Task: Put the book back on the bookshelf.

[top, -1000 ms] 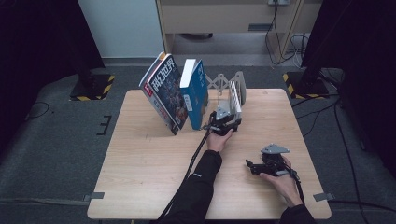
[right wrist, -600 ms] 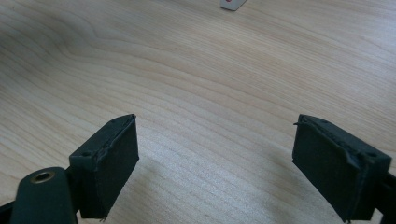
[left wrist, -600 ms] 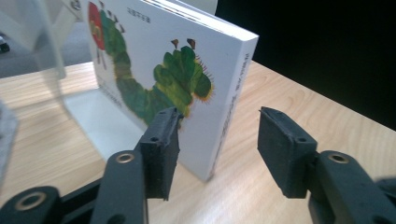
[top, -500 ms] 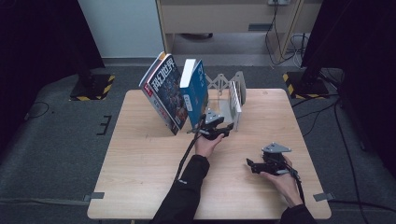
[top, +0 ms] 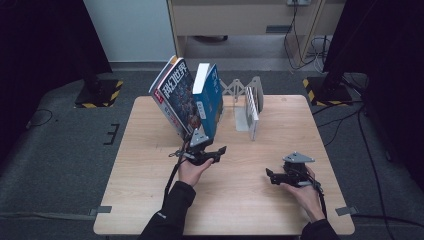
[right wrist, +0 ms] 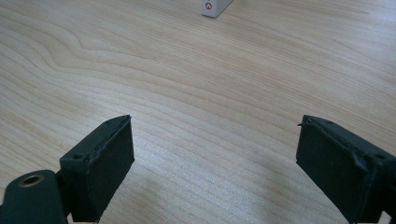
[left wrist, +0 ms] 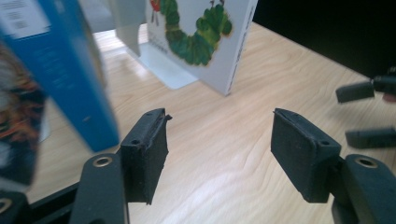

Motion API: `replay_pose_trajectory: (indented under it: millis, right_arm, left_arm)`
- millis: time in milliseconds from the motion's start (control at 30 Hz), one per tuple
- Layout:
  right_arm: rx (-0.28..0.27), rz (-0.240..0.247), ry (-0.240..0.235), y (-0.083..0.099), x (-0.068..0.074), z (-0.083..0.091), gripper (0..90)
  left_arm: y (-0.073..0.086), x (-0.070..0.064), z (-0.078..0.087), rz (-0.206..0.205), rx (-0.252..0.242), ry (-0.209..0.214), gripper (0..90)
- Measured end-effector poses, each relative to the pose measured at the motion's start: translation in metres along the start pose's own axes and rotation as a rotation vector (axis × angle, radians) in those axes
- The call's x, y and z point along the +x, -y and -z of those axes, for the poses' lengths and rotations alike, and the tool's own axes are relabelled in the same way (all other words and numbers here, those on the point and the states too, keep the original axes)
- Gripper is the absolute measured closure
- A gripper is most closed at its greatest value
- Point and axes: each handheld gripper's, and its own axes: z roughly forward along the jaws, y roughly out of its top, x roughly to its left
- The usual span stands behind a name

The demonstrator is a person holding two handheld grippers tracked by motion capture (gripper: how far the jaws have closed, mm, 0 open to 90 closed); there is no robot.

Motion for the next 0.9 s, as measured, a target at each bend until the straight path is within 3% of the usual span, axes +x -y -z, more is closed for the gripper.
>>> replay_pose_trajectory:
  millis: [100, 233, 300, 500, 700, 900]
  right_arm:
    - [0.002, 0.004, 0.001, 0.000, 0.000, 0.001, 11.6]
    - [-0.002, 0.008, 0.004, 0.000, 0.000, 0.001, 11.5]
    - [0.005, 0.001, 0.007, 0.000, 0.000, 0.001, 11.3]
    - [0.023, -0.005, 0.035, 0.002, -0.002, 0.003, 11.0]
    - [0.046, 0.008, 0.043, 0.004, -0.002, 0.003, 10.0]
    - [0.045, 0.011, 0.040, 0.005, 0.000, 0.003, 9.9]
  left_arm:
    - [0.008, 0.003, 0.016, -0.004, 0.010, -0.005, 33.0]
    - [0.023, 0.010, 0.035, 0.021, 0.035, -0.027, 30.8]
    - [0.031, 0.012, 0.042, 0.010, 0.052, -0.041, 29.5]
    - [0.061, 0.026, 0.068, 0.069, 0.103, -0.083, 25.0]
    - [0.076, 0.043, 0.084, 0.103, 0.137, -0.155, 20.8]
    - [0.087, 0.063, 0.097, 0.154, 0.158, -0.193, 17.4]
